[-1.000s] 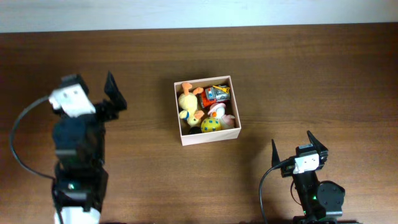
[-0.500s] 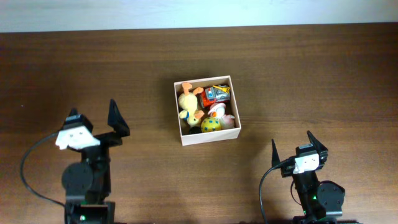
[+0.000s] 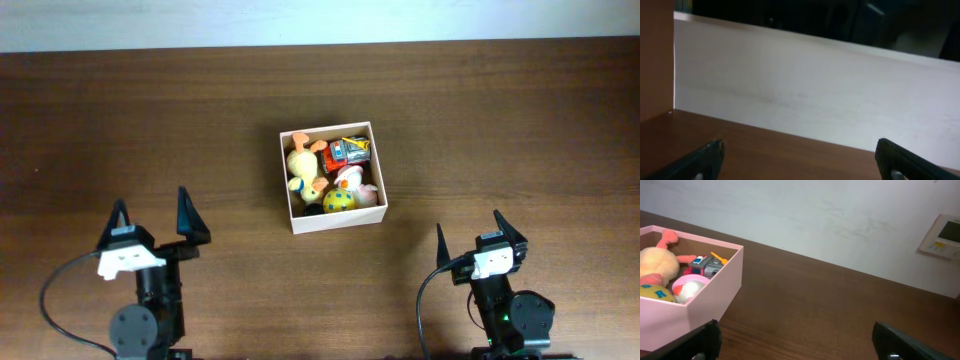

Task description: Pack container

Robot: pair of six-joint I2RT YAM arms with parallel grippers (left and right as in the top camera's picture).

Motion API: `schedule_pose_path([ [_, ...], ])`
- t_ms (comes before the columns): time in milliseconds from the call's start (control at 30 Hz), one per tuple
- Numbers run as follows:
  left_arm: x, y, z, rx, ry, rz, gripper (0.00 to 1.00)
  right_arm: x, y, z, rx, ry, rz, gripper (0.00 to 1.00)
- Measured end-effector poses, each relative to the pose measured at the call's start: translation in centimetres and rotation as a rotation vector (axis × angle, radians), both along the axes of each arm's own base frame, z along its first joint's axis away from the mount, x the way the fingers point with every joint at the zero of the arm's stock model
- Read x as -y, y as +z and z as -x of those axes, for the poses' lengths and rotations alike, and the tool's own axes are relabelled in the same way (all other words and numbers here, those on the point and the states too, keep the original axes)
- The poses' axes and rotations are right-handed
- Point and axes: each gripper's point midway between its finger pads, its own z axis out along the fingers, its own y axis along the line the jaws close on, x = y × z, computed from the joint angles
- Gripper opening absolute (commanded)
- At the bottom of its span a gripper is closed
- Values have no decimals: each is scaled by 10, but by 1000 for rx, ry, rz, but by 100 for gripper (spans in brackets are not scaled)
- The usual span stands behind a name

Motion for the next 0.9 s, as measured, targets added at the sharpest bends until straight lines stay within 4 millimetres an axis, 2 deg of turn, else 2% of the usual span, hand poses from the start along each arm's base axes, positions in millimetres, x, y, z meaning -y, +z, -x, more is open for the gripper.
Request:
schedule_pose_path([
  [167,0,-15,4,31,0,-1,99,0,0,0,0,0,0,99],
  [367,-1,-24,4,27,3,-1,99,0,0,0,0,0,0,99],
  [767,-5,-17,8,44,48,-88,99,0,0,0,0,0,0,99],
  [900,-5,-22,8,39,52,-101,99,0,0,0,0,0,0,99],
])
